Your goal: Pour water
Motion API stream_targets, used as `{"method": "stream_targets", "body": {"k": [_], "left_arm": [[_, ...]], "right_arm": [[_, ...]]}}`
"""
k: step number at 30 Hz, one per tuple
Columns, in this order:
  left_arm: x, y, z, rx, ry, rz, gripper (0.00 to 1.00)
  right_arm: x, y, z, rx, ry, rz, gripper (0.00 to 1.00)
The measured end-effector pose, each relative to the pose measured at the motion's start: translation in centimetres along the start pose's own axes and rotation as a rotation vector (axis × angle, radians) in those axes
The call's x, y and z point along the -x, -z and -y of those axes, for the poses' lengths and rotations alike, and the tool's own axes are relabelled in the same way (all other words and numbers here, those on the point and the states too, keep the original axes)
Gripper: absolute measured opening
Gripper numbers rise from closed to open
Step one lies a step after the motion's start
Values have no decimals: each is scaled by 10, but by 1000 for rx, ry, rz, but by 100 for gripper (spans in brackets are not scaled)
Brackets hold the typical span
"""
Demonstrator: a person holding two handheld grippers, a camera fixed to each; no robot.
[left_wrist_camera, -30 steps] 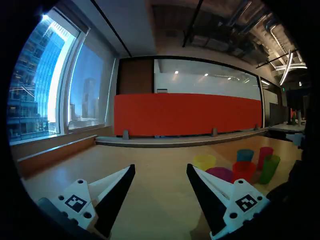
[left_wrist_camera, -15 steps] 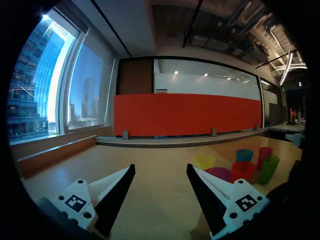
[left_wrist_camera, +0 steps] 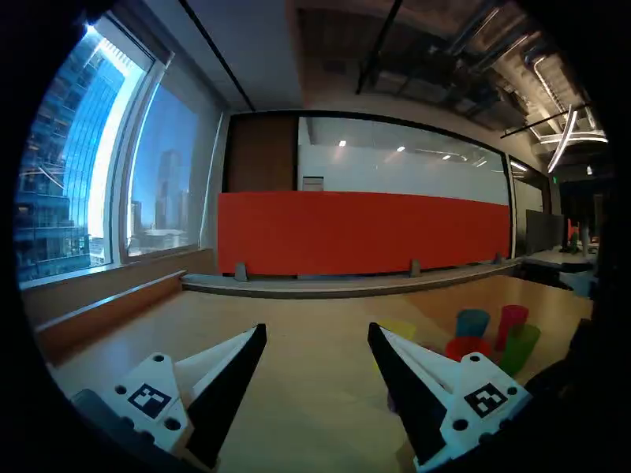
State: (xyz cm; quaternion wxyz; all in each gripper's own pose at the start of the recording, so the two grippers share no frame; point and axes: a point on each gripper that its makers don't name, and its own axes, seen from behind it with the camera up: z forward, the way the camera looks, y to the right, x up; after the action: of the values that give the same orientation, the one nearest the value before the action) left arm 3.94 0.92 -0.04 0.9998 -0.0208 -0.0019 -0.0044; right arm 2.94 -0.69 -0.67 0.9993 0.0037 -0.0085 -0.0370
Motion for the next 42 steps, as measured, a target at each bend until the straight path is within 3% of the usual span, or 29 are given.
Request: {"method": "stream_targets", "body": {"k": [14,27,35,42], "left_arm": [[-94,-19,-5,62,-33,-18,96],[-174,-33,-16,147,9,-28,96],[-187,-34,-26,200,-21,-18,96],[-186,-32,-46,296,-19,-1,96]], "right_arm": [[-107,0,2,-62,-12,-29,99],[-180,-6,4,-123,-56,-24,99],[-182,-8,4,-146,-48,-5,99],[-181,-8,19,-236,-90,9,99]]}}
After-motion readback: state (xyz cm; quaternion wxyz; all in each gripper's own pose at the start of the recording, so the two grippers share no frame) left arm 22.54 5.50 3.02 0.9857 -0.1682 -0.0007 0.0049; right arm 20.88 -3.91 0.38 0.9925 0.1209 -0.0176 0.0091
